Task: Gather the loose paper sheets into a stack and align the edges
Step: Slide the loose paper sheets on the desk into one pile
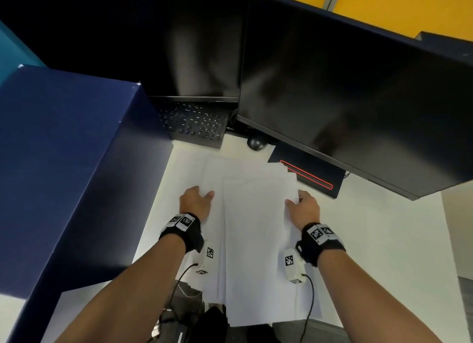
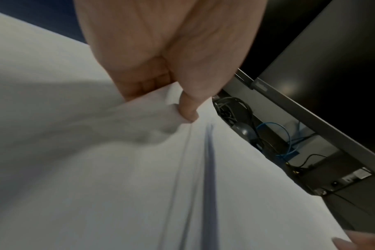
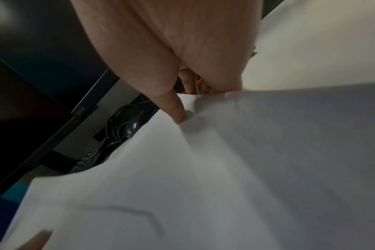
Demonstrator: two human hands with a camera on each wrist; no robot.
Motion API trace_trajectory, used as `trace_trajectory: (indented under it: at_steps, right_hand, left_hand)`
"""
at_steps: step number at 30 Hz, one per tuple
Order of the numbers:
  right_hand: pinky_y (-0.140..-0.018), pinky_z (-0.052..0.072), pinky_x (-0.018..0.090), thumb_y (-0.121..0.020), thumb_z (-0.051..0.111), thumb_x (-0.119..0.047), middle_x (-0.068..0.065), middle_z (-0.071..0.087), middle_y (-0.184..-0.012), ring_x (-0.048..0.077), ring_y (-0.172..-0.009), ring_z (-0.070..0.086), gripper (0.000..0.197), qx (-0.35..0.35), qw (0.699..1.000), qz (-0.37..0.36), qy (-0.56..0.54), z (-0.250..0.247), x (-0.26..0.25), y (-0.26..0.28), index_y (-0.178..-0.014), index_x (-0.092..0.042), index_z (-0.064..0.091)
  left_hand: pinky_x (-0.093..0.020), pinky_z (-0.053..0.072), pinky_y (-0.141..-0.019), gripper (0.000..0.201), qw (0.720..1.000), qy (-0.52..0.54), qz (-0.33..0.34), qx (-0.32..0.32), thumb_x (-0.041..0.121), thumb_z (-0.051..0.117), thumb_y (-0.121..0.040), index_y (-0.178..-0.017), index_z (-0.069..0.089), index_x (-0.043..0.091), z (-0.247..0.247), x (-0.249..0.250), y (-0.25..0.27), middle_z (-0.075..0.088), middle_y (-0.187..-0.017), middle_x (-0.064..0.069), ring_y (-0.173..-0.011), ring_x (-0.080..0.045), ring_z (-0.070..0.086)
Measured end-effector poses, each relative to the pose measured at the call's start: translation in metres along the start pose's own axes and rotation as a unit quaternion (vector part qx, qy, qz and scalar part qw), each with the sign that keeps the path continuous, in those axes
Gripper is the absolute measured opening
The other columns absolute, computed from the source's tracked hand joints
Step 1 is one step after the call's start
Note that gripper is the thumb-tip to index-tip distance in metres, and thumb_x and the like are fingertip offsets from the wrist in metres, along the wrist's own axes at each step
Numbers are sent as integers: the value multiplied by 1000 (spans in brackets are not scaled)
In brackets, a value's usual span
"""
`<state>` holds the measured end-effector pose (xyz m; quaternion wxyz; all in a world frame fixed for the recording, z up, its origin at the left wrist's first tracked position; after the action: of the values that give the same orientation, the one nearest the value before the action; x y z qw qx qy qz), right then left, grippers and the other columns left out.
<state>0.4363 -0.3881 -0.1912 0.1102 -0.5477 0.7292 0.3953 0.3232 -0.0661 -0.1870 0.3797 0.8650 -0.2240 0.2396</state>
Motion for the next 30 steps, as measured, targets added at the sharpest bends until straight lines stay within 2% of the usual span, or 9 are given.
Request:
trace_trajectory:
  at_steps: [5, 9, 12, 14, 17, 20, 22, 26, 30]
  right_hand:
    - [-95, 44, 28, -92, 62, -24, 15, 65, -120, 32, -113, 62, 42, 23, 1000, 9, 7, -20, 9, 12, -130, -7, 60]
    - [-64, 43, 28, -94, 57, -27, 12, 64, -81, 32, -85, 63, 25, -15, 992, -23, 125, -22, 24, 46, -85, -4, 65]
    - [-80, 48, 32, -96, 51, -25, 18, 66, -104, 33, -98, 63, 30, -41, 971, -46, 233, 2, 33, 73, -106, -1, 65]
    - [-82, 49, 32, -95, 52, -23, 17, 68, -105, 33, -101, 64, 28, -43, 972, -39, 229, 6, 35, 80, -104, -1, 66]
    - [-87, 49, 31, -93, 58, -23, 17, 70, -107, 33, -105, 65, 30, -30, 990, 3, 136, -11, 38, 76, -108, 0, 68]
    - [-102, 42, 33, -90, 63, -35, 20, 60, -130, 34, -122, 55, 56, -14, 995, 36, 94, -30, 41, 61, -133, -1, 55]
    - [-104, 41, 35, -88, 64, -42, 21, 56, -134, 35, -125, 53, 66, -11, 996, 49, 80, -32, 42, 48, -139, -3, 49]
    - [-103, 44, 38, -87, 65, -42, 19, 59, -128, 35, -119, 57, 64, -16, 997, 25, 68, -13, 24, 35, -137, -4, 50]
    - [-97, 49, 40, -89, 64, -26, 18, 58, -123, 35, -111, 59, 48, -26, 997, 1, 79, 14, 1, 31, -130, -4, 53]
  left_hand:
    - [-37, 47, -104, 56, 995, -82, 30, -37, 46, 57, -93, -134, 57, 7, -7, 7, 8, 62, -135, -12, -123, -31, 59]
    - [-32, 51, -86, 40, 955, -273, 31, -110, 36, 53, -96, -106, 67, 0, -6, -25, 30, 70, -113, -17, -105, -33, 66]
    - [-28, 48, -78, 29, 954, -266, 67, -118, 26, 52, -97, -82, 63, 4, 14, -30, 48, 68, -94, -12, -100, -32, 66]
    - [-26, 44, -71, 32, 957, -247, 84, -127, 25, 51, -97, -68, 52, 12, 26, -28, 57, 59, -76, -2, -94, -31, 67]
    - [-32, 51, -87, 27, 968, -223, 87, -80, 38, 56, -92, -103, 65, 14, 8, -25, 47, 65, -104, -7, -106, -29, 63]
    - [-46, 46, -102, 63, 970, -227, 52, 75, 50, 61, -86, -134, 52, 10, -46, -23, 18, 53, -131, -17, -122, -36, 50]
    - [-50, 46, -101, 71, 969, -224, 16, 106, 54, 59, -85, -133, 48, 3, -60, -24, 4, 49, -132, -20, -123, -39, 47]
    - [-48, 47, -102, 68, 983, -168, -54, 50, 50, 56, -91, -135, 42, 0, -40, -27, -8, 54, -137, -21, -125, -40, 53]
    - [-37, 49, -88, 46, 994, -105, -23, -15, 39, 51, -97, -122, 59, 1, -4, -6, 0, 65, -126, -20, -113, -39, 62]
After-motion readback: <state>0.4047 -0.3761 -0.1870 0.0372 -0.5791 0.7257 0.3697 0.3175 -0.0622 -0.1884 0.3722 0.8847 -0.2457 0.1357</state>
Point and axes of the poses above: each hand's wrist, its own y-axis away from the middle knuckle, its own z-axis out of the palm, x = y × z, the point moved 8 cm from there along -y, towards the middle knuckle
